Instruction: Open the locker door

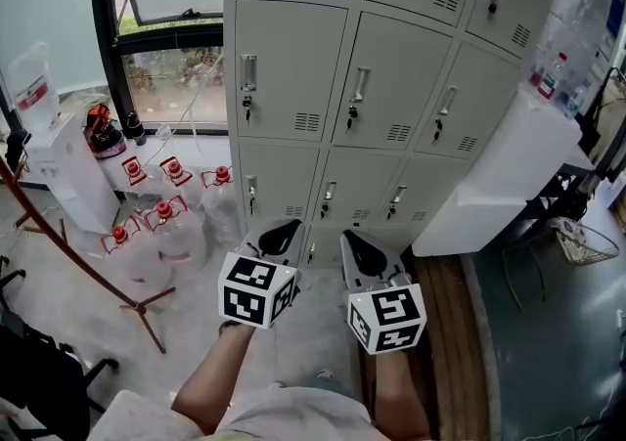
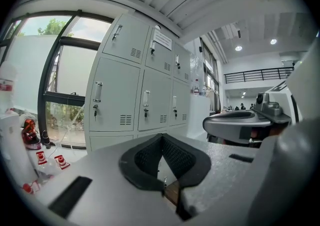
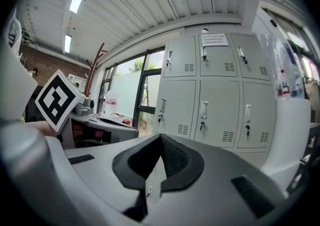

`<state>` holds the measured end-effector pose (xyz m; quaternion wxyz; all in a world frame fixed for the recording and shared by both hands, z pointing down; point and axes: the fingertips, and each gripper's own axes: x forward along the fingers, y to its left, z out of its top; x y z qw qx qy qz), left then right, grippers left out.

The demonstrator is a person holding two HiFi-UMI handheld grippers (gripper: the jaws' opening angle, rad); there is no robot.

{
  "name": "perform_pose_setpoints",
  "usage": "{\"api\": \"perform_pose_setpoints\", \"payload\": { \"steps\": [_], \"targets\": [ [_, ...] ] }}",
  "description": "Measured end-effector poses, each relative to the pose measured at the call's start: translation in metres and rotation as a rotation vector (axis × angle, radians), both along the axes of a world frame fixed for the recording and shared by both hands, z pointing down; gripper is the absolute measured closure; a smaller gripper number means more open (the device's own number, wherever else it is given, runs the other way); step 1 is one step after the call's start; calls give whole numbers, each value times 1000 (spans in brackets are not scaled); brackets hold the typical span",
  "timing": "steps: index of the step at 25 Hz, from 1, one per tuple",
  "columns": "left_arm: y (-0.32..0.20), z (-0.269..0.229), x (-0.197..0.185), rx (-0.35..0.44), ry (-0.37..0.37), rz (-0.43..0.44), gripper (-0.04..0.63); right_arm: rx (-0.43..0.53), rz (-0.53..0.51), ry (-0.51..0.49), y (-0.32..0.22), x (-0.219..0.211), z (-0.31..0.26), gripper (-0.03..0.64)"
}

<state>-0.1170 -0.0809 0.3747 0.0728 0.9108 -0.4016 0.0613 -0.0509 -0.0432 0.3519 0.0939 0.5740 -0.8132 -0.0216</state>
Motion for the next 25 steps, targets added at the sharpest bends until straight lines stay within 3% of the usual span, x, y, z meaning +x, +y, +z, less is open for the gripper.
{"api": "perform_pose_setpoints", "payload": {
  "steps": [8, 25],
  "targets": [
    [-28, 8, 9, -13, -14, -7, 589, 1, -10, -32, -29, 11, 10, 615],
    [-163, 5, 102, -16, -66, -24, 589, 14, -76, -101, -170, 94, 8, 615]
  ]
}}
